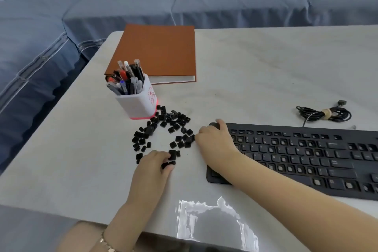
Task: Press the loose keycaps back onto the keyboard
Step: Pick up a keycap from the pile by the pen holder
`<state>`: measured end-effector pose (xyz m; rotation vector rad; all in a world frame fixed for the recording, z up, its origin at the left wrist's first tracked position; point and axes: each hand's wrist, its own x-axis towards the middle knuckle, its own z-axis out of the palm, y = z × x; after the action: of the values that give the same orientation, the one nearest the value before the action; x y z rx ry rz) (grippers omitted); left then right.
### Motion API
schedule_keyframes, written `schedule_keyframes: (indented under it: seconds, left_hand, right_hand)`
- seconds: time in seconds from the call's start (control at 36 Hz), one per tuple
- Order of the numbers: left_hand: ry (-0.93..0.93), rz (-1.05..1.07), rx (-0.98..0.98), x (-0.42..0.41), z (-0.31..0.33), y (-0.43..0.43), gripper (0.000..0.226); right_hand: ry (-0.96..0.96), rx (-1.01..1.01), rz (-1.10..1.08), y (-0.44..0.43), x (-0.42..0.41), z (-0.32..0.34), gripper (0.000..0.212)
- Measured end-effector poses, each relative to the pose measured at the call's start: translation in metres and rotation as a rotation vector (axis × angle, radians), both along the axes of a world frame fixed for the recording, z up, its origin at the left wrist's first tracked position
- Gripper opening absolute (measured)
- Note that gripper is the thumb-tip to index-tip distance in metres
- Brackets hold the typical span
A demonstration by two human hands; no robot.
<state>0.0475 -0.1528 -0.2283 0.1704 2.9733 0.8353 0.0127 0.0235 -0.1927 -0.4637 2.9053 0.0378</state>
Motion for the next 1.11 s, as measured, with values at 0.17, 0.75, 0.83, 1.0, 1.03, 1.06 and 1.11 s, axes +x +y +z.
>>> schedule_keyframes:
  seconds: [0.17, 0.75, 0.83, 1.0, 1.03, 1.06, 1.11]
  left_hand:
    - [0.014, -0.004, -0.007, -0.001, 0.001, -0.005, 0.017]
    - [-0.299, 0.528, 1.110, 0.006, 0.042, 0.033, 0.018]
    - [-0.357, 0.499, 1.122, 0.008, 0.046, 0.046, 0.017]
    - [-0.379, 0.416, 1.121, 0.015, 0.056, 0.070, 0.011]
    - [-0.380, 0.400, 1.114, 0.015, 0.058, 0.073, 0.011]
    - [-0.381, 0.381, 1.105, 0.016, 0.059, 0.075, 0.012]
    - [-0.380, 0.345, 1.095, 0.018, 0.063, 0.082, 0.017]
  right_hand:
    - [-0.097, 0.055, 0.016, -0.016, -0.008, 0.008, 0.019]
    - [-0.318, -1.515, -0.545, 0.025, 0.036, 0.022, 0.022]
    - [-0.385, -1.694, -0.644, 0.036, 0.047, 0.029, 0.020]
    - [-0.453, -1.964, -0.688, 0.058, 0.066, 0.045, 0.021]
    - [-0.447, -1.970, -0.664, 0.060, 0.068, 0.048, 0.024]
    - [-0.436, -1.979, -0.641, 0.062, 0.070, 0.050, 0.027]
    - [-0.407, -2.000, -0.607, 0.067, 0.073, 0.055, 0.026]
